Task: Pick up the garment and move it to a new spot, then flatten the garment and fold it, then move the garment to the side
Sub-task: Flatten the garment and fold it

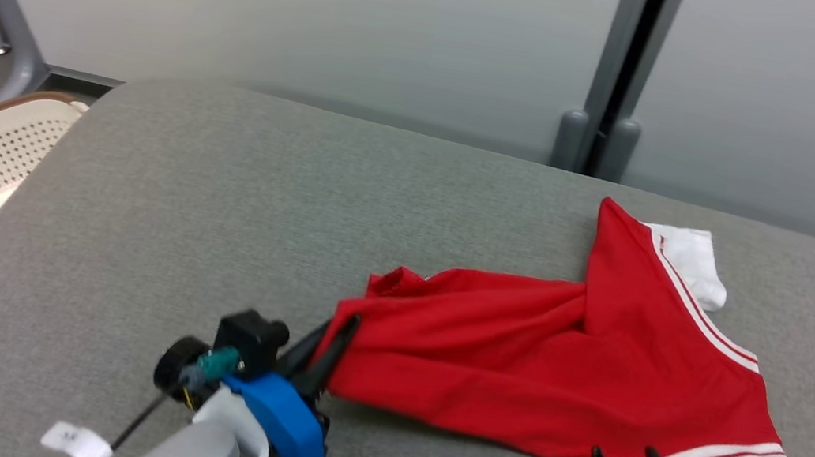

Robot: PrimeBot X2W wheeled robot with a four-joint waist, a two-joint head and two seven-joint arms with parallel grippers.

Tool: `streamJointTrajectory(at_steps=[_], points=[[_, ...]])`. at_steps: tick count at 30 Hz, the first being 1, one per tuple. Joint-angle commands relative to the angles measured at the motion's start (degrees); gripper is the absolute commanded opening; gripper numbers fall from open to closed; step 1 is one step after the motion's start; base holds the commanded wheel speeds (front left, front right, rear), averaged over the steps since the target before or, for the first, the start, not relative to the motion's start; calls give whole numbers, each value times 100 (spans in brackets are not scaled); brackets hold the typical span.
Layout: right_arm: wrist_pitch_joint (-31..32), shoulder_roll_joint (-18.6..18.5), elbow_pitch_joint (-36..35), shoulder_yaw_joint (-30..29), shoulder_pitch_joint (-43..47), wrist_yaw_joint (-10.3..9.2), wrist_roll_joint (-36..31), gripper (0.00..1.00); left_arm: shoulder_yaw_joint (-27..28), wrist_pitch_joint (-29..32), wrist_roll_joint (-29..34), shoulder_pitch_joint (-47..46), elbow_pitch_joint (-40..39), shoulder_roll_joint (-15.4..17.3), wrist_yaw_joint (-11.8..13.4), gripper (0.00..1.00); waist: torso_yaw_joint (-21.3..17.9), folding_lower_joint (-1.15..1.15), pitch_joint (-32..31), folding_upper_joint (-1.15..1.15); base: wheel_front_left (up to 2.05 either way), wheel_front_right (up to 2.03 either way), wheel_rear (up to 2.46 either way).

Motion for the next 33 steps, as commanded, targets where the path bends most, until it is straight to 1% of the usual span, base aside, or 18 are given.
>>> streamJointTrajectory(at_steps=[1, 6, 11, 14, 22, 28, 29, 30, 31, 33], points=[[-1, -11, 4, -20, 49, 0, 19, 100, 63, -21, 93, 221, -150, -11, 39, 0, 79, 1, -21, 0, 0, 0, 0], [-1, -11, 9, 28, -51, 0, 43, 100, 66, -24, 196, 734, -510, 28, 20, 0, 164, 1, -31, 0, 0, 0, 0], [-1, -14, -49, 121, -201, 0, 0, 100, 117, -25, 152, 684, -420, 82, 18, 0, 4, 1, 173, 0, 0, 0, 0], [-2, -12, -52, 136, -287, 0, -44, 100, 196, 3, 135, 481, -159, 87, 85, 0, -168, 1, 339, 0, 0, 0, 0], [-1, -11, -96, 123, -450, 0, -105, 100, 535, 26, -60, -84, 983, 80, 188, 0, -697, 1, 758, 0, 0, 0, 0], [-1, -11, -212, 103, -529, 0, -104, 100, 992, -21, -129, -435, 1475, 74, 427, 0, -905, 1, 922, 0, 0, 0, 0], [-1, -11, -234, 94, -536, 0, -108, 100, 1096, -24, -116, -475, 1481, 69, 487, 9, -914, 1, 934, 0, 0, 0, 0], [-1, -11, -255, 94, -545, 0, -107, 100, 1202, -23, -102, -492, 1482, 73, 537, 40, -924, 1, 949, 0, 0, 0, 0], [-1, -11, -275, 86, -564, 0, -112, 100, 1338, -21, -63, -534, 1420, 94, 608, 100, -929, 1, 967, 0, 0, 0, 0], [-1, -11, -327, 70, -596, 0, -107, 100, 1632, -22, 55, -547, 1238, 127, 759, 100, -933, 1, 987, 0, 0, 0, 0]])
